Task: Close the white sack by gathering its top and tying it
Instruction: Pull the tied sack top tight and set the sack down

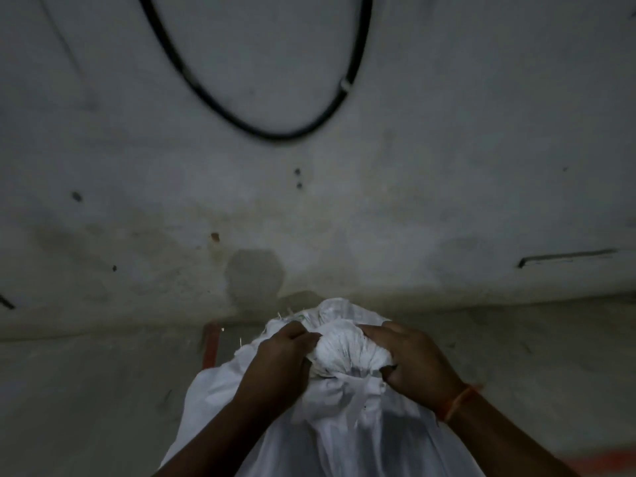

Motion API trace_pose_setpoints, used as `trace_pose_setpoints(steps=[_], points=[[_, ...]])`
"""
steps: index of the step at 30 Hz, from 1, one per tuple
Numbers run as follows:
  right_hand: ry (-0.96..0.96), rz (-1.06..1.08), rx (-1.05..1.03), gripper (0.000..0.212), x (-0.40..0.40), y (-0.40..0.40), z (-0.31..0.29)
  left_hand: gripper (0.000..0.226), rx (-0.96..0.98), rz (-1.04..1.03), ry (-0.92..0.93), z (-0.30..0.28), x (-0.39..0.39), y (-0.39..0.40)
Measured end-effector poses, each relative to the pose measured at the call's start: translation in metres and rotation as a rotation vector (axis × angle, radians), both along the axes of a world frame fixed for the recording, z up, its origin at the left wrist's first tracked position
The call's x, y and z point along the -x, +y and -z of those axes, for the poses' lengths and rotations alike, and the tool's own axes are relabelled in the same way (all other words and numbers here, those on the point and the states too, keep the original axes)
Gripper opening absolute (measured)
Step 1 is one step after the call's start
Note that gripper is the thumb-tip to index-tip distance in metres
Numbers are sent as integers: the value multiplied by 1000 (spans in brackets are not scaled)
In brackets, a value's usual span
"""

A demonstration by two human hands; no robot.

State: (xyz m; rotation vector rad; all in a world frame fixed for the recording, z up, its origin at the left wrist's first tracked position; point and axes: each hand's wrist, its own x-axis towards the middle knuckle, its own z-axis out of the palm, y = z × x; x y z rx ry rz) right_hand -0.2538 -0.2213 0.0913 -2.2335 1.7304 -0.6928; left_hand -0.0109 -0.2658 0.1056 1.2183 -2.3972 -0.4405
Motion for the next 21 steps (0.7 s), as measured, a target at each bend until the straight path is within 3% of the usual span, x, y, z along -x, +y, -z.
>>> trace_pose_setpoints(steps=[6,11,17,21], points=[[-1,44,98,62,26,8,-209,29,157,82,-64,-211,24,-3],[22,40,215,55,66,15,-328,32,300,94,-27,-323,64,-4],[42,34,346,55,151,23,-385,45,407,155,18,-387,146,2],[14,-3,407,51,230,32,-397,35,450,154,-20,-410,223,19]])
